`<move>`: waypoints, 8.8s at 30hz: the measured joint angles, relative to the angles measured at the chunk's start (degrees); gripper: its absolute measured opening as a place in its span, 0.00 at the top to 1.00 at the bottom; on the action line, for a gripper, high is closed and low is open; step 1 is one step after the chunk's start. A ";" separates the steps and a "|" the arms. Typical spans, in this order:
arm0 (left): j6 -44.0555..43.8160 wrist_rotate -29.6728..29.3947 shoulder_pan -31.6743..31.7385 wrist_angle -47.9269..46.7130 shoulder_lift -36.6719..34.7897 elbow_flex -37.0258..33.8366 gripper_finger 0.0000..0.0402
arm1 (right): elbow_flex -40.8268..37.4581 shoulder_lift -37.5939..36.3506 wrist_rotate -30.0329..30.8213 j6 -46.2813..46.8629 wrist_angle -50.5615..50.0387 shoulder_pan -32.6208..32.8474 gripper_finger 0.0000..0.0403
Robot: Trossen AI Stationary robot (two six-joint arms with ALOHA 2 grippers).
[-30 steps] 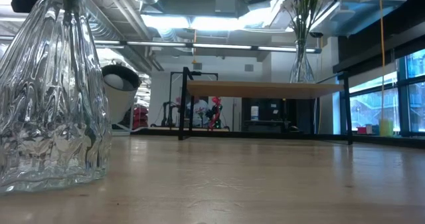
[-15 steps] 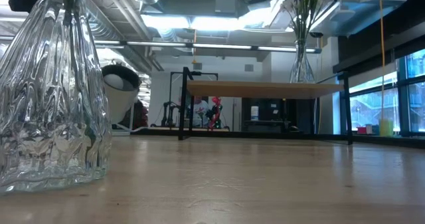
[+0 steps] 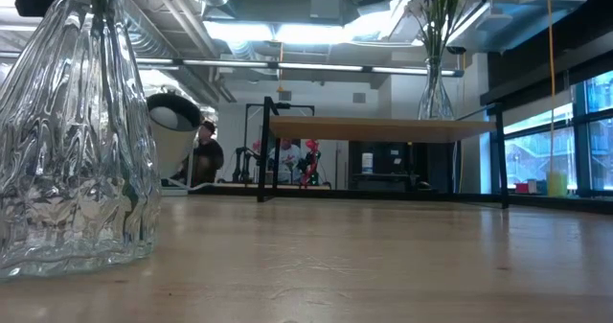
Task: Pick and place flowers into a vace then onto a shelf
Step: Put the white flowers into the transparent vase, then put the transparent vase on the shelf
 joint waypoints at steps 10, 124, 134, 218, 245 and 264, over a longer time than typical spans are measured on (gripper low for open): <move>-1.23 -0.17 0.00 0.00 0.00 0.00 1.00 | -0.02 0.27 -0.02 -0.19 -0.81 0.00 0.98; -1.53 -2.99 0.02 0.00 0.02 -0.02 0.98 | -0.02 7.87 3.04 2.57 -11.78 0.61 0.43; -1.51 -3.05 0.02 0.00 0.02 -0.02 0.99 | -0.04 4.15 3.48 4.38 -21.79 0.66 0.33; 1.57 -4.31 0.01 1.29 0.02 -0.02 0.99 | 10.91 -0.46 -4.50 22.33 -66.27 0.00 0.34; 1.57 -4.63 0.02 1.33 0.02 -0.02 0.99 | 8.28 2.89 -1.50 20.82 -49.48 -0.97 0.34; 1.57 -4.49 0.02 1.40 0.02 -0.02 0.99 | 8.24 4.89 -2.55 20.63 -45.19 -1.29 0.49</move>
